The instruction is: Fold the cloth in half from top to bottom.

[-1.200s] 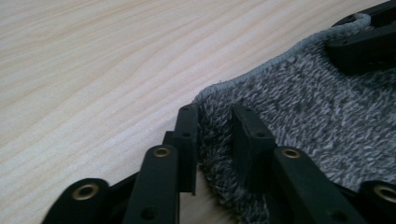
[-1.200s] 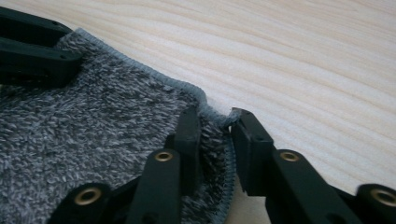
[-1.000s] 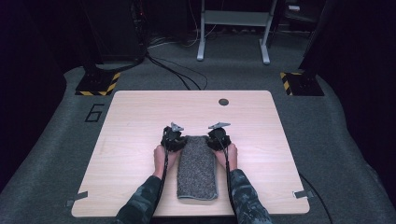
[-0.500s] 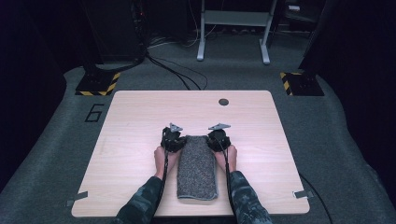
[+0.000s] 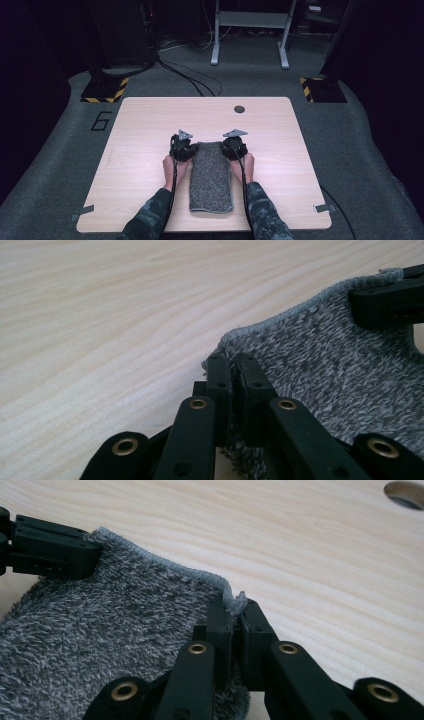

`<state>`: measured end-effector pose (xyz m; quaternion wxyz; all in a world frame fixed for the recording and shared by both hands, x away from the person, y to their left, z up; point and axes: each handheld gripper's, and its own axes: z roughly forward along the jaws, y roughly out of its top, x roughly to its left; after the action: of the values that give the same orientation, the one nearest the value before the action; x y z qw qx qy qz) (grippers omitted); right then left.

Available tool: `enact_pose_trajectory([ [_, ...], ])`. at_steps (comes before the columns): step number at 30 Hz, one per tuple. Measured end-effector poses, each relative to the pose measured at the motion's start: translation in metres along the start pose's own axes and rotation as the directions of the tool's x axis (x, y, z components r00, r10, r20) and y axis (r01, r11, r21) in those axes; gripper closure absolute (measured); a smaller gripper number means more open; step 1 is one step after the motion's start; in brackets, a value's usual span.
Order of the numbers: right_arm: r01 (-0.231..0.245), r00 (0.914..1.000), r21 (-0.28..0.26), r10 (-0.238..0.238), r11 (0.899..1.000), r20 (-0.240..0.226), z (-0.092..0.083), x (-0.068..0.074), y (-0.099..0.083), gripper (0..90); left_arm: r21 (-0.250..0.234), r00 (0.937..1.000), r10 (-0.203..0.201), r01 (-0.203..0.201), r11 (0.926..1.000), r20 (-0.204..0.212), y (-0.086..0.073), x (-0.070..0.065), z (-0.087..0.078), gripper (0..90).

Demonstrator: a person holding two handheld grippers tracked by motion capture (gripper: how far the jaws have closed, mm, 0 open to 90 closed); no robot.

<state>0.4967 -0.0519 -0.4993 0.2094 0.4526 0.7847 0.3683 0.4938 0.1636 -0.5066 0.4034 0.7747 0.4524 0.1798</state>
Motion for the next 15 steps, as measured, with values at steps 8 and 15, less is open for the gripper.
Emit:
enact_pose_trajectory([
  [8, 0.023, 0.9997, -0.030, -0.023, 0.999, 0.001, -0.010, -0.001, 0.007, 85.7, -0.031, 0.9999, 0.017, -0.017, 0.9994, 0.002, 0.010, -0.002, -0.008, 85.4],
  [15, 0.032, 0.9994, -0.062, -0.032, 0.998, -0.014, -0.018, -0.005, 0.014, 85.6, -0.057, 0.9991, 0.042, -0.041, 0.9975, 0.009, 0.018, -0.001, -0.016, 85.4],
])
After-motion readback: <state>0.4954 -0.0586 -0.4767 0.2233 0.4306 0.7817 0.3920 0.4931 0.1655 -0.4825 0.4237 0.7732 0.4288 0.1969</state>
